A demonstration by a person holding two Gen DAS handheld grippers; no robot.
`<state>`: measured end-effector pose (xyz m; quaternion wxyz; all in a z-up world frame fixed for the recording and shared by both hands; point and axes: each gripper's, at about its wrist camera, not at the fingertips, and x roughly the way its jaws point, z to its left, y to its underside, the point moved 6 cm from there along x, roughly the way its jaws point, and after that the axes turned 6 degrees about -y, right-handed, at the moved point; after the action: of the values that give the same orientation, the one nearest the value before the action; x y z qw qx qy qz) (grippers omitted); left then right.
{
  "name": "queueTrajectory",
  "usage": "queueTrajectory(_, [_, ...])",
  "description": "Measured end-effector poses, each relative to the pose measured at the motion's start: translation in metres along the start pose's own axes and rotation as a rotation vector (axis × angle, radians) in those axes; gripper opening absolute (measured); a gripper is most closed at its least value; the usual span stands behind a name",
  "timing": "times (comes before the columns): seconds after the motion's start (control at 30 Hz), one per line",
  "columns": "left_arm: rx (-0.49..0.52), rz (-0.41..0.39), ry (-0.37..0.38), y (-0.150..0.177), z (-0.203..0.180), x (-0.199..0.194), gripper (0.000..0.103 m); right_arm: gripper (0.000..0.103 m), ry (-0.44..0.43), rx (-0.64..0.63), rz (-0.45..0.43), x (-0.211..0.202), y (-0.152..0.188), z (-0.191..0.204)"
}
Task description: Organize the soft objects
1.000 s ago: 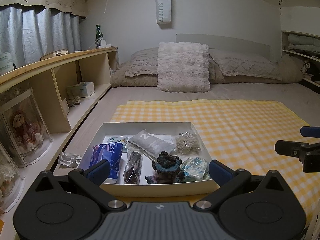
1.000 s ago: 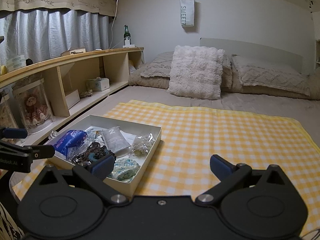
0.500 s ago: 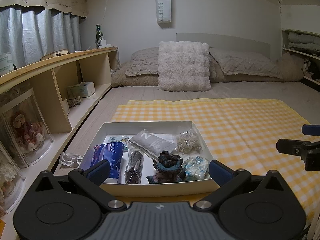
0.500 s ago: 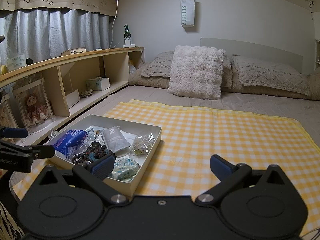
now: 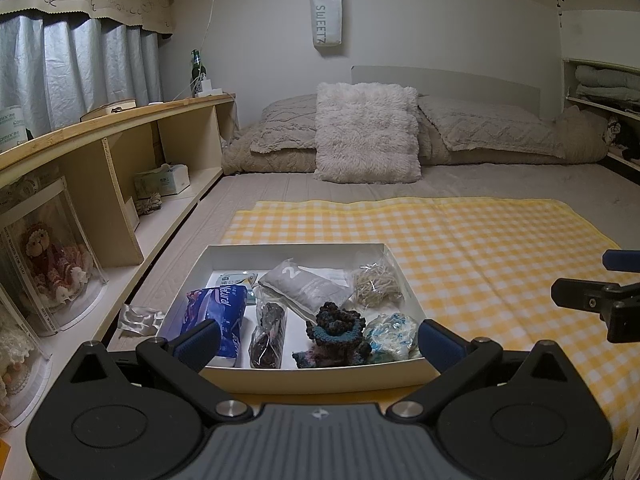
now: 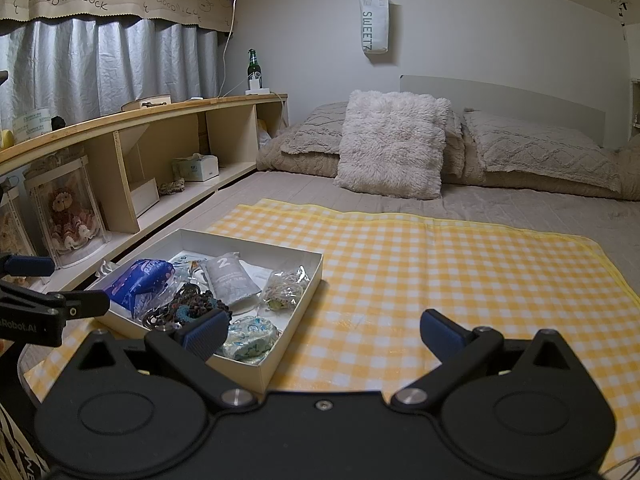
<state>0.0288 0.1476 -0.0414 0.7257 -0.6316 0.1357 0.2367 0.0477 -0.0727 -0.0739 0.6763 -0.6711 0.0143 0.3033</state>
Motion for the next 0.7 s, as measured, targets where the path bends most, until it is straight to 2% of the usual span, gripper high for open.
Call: queueTrajectory(0.7, [0.003, -0.001, 0.0, -0.0017, -0.0005, 0.0005, 0.103, 0.103, 0.006, 0.009, -0.003, 0.0023, 0.0024, -0.0017])
